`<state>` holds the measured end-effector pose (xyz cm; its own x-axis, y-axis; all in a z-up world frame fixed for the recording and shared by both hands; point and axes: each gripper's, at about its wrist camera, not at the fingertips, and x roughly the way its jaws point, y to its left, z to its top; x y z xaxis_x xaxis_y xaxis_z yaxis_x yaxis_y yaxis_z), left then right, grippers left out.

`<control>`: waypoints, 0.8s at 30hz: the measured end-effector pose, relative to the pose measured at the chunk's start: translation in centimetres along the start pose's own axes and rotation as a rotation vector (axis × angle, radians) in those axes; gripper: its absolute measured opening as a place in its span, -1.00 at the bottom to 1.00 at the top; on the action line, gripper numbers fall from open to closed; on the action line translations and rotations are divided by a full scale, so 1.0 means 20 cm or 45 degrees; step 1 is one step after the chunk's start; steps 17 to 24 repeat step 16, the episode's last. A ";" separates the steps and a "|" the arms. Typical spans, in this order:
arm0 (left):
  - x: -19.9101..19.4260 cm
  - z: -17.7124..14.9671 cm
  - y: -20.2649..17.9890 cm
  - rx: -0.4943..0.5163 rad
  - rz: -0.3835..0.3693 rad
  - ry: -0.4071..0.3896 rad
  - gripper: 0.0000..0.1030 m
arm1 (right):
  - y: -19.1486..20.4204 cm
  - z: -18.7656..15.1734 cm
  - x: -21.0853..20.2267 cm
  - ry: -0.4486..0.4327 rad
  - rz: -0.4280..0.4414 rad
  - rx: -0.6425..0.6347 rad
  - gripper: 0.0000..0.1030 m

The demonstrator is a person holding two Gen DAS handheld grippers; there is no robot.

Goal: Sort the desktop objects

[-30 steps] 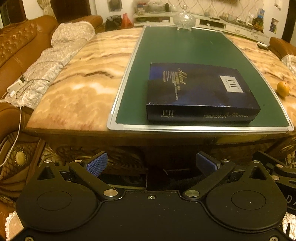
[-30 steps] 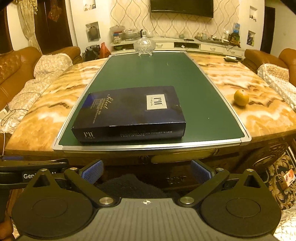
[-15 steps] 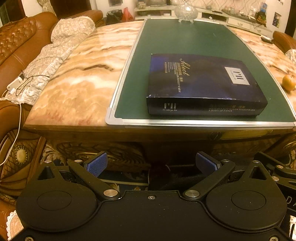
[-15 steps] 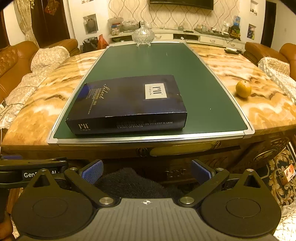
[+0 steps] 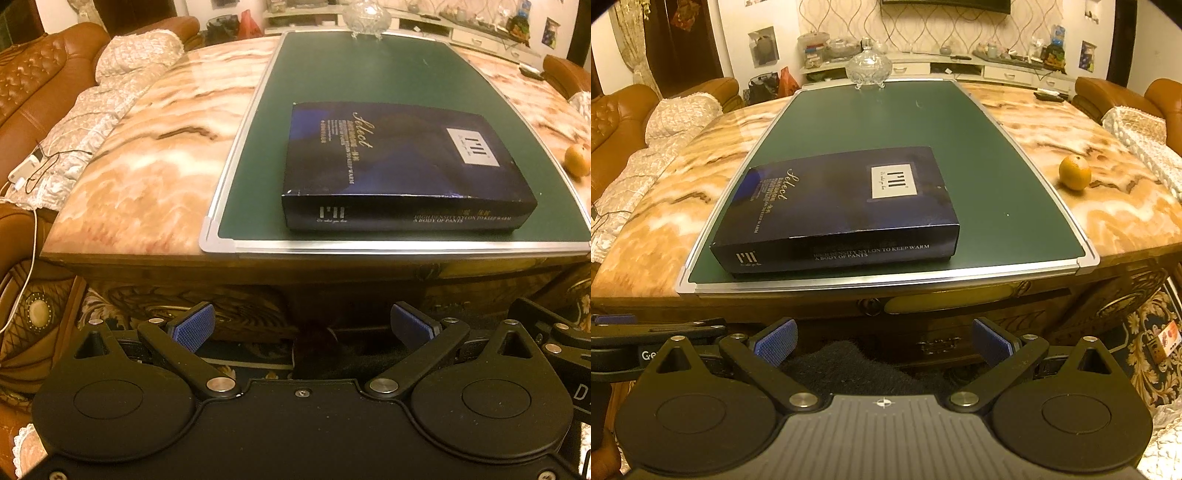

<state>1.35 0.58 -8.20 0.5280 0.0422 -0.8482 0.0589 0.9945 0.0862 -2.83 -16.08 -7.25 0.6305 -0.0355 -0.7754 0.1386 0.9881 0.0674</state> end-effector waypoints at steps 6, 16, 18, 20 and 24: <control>0.01 0.01 -0.01 0.002 -0.001 0.002 1.00 | -0.01 0.01 0.02 0.008 0.002 0.008 1.00; 0.03 0.01 -0.02 0.009 0.009 0.003 1.00 | -0.02 0.02 0.04 0.021 0.005 0.016 1.00; 0.03 0.01 -0.02 0.009 0.009 0.003 1.00 | -0.02 0.02 0.04 0.021 0.005 0.016 1.00; 0.03 0.01 -0.02 0.009 0.009 0.003 1.00 | -0.02 0.02 0.04 0.021 0.005 0.016 1.00; 0.03 0.01 -0.02 0.009 0.009 0.003 1.00 | -0.02 0.02 0.04 0.021 0.005 0.016 1.00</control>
